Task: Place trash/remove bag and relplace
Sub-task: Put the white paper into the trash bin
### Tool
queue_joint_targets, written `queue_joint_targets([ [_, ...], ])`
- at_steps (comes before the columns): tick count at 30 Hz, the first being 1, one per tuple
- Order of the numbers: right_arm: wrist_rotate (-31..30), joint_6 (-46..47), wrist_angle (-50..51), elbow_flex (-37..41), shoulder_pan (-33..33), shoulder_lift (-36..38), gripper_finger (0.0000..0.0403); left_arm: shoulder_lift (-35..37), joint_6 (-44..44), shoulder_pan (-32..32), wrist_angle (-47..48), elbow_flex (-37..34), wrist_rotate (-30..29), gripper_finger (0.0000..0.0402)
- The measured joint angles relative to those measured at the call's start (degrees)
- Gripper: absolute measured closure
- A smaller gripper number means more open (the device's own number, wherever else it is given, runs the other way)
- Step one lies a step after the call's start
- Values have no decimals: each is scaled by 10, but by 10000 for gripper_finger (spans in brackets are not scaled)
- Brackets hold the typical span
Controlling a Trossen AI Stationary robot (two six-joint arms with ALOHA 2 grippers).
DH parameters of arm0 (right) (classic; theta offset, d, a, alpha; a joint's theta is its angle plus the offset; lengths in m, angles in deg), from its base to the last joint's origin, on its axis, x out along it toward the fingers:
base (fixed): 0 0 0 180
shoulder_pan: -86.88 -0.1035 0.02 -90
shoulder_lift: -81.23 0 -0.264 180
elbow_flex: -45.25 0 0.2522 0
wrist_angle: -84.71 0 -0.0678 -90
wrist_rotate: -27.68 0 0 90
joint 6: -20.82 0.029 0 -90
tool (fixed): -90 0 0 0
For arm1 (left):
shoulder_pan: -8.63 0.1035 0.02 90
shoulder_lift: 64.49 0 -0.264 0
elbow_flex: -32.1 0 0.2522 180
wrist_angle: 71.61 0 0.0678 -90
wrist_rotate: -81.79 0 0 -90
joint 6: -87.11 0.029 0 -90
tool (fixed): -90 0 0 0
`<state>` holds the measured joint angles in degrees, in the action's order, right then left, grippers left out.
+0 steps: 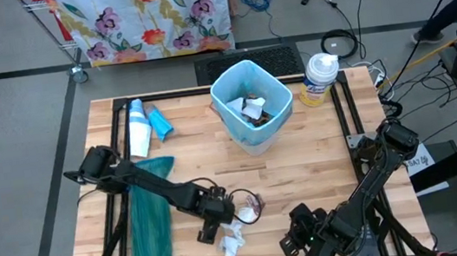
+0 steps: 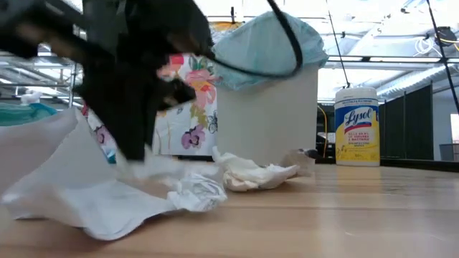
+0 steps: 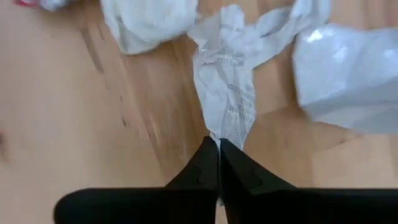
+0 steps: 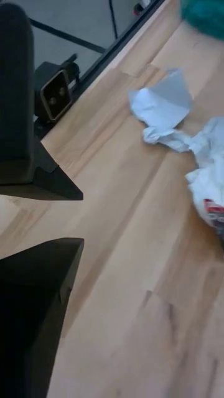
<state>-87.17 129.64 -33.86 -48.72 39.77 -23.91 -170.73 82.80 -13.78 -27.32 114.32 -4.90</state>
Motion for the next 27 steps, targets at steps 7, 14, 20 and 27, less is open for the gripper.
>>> queue_joint_targets([
  [7, -10, -21, 15, 0, -1, 0, 305, 42, -89, 0, 137, 99, -5, 399],
  [14, -7, -37, 19, 0, -6, 0, 305, 91, -148, 18, 238, 223, -34, 400],
  [20, -13, -36, 25, 0, -6, 0, 305, 97, -119, 71, 342, 341, -87, 401],
  [27, -25, -11, 12, 0, -6, 0, 305, 96, -65, 176, 345, 425, -90, 401],
])
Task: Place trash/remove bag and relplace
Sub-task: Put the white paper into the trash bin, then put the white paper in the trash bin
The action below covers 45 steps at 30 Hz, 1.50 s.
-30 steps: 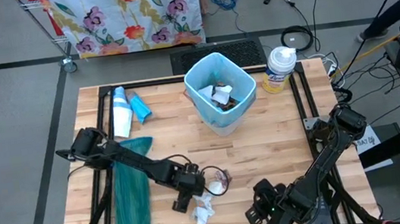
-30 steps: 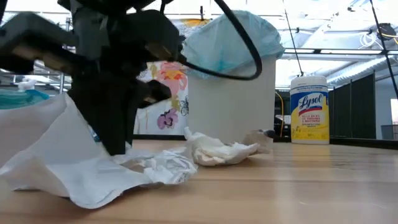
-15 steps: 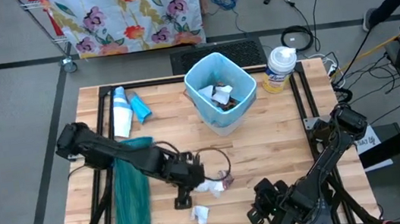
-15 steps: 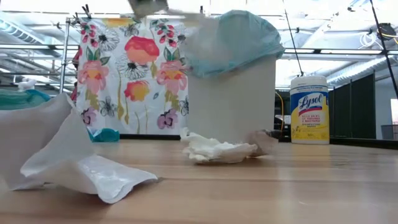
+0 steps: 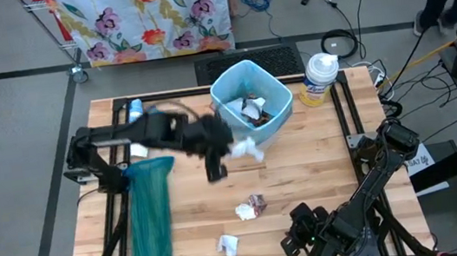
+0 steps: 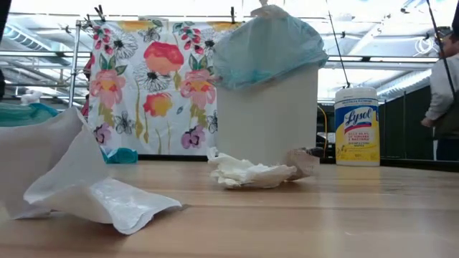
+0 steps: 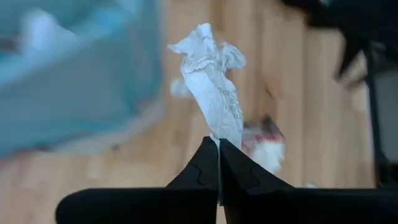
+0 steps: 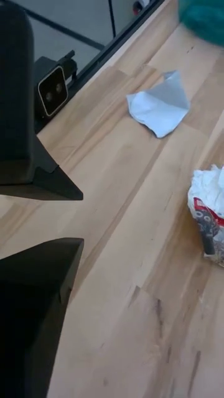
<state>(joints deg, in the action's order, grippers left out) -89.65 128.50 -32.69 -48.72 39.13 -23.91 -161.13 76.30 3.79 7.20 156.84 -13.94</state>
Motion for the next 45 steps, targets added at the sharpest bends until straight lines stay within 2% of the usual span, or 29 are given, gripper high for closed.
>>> queue_joint_targets([
  [8, -1, 57, -7, 0, 1, 0, 305, 1, 94, 118, -10, 86, 23, 401],
  [15, -58, 110, -6, 0, 4, 0, 305, -9, 179, 198, -54, 90, 49, 401],
  [18, -58, 119, -6, 0, 13, 0, 305, -22, 190, 218, -64, 90, 49, 400],
  [23, -58, 130, -6, 0, 33, 0, 305, -45, 210, 230, -78, 90, 48, 371],
  [33, -56, 128, -10, 0, 49, 0, 305, -74, 232, 230, -48, 90, 32, 283],
  [40, -56, 116, -20, 0, 50, 0, 305, -26, 232, 208, 29, 89, 32, 274],
  [45, -56, 92, -23, 0, 50, 0, 305, 16, 212, 155, 94, 83, 40, 274],
])
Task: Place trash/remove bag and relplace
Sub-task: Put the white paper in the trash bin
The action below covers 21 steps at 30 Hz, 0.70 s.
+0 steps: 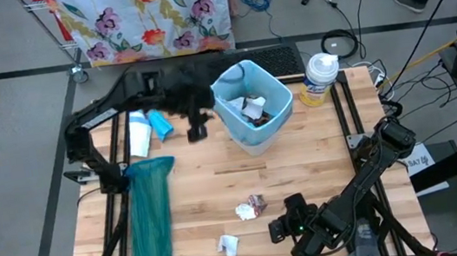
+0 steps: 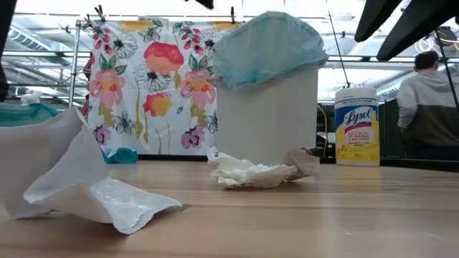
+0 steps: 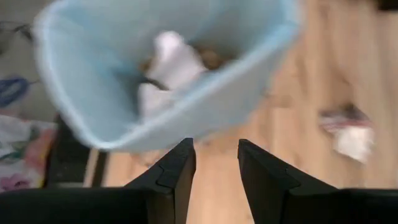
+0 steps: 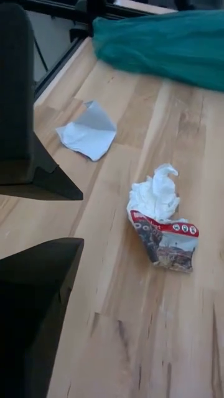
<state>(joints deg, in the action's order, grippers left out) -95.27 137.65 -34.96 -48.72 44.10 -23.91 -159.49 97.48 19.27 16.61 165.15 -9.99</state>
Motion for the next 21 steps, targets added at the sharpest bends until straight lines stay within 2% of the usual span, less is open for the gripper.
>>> queue_joint_targets([
  [3, 0, -25, -1, 0, 0, 0, 305, 30, -12, -50, -36, -30, 26, 274],
  [7, -2, -60, -1, 0, 0, 0, 305, 87, -49, -112, -70, -96, 30, 274],
  [15, 4, -142, -19, 0, 2, 0, 305, 194, -190, -208, -182, -353, -15, 274],
  [21, 133, -323, -103, 0, 57, 0, 305, 258, -314, -270, -282, -535, -24, 274],
])
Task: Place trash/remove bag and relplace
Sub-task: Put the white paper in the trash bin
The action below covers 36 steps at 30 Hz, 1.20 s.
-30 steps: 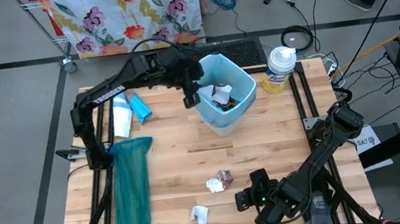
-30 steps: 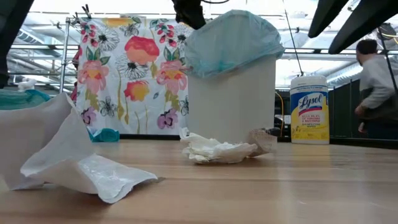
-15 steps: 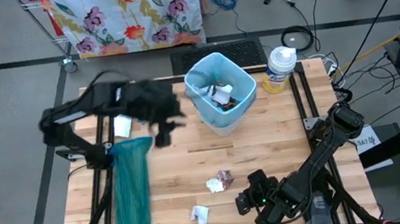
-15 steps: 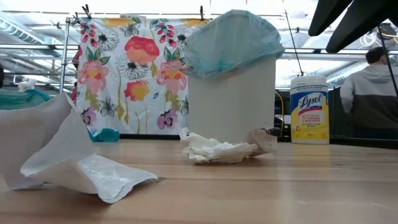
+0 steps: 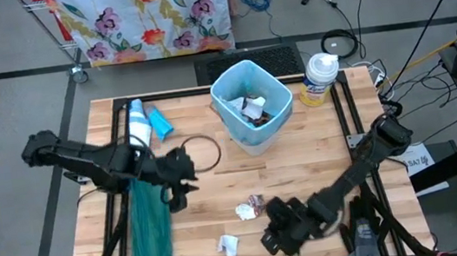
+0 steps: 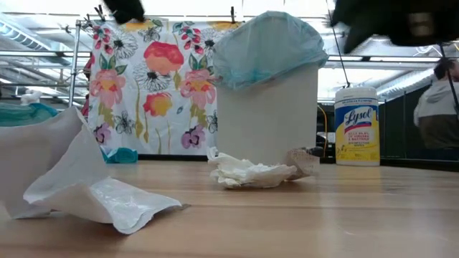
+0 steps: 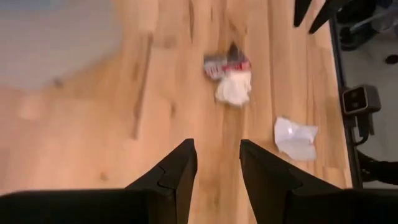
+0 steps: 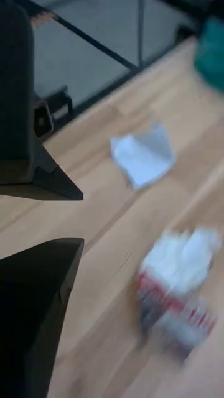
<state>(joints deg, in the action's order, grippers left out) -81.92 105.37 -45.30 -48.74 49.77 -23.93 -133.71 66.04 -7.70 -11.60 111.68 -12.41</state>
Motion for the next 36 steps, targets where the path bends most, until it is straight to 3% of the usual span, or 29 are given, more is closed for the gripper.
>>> queue_joint_targets([
  [4, 61, -117, -54, 0, 45, 0, 305, 28, -74, -35, -53, -85, -24, 274],
  [8, 112, -178, -56, 0, 79, 0, 305, 38, -134, -70, -87, -144, -49, 274],
  [16, 121, -212, -2, 0, 93, 0, 305, 35, -227, -135, -192, -203, -59, 274],
  [26, 84, -188, 50, 0, 93, 0, 305, -52, -326, -190, -216, -167, -69, 274],
  [36, 61, -183, 71, 0, 91, 0, 305, -229, -379, -230, -168, -10, -83, 288],
])
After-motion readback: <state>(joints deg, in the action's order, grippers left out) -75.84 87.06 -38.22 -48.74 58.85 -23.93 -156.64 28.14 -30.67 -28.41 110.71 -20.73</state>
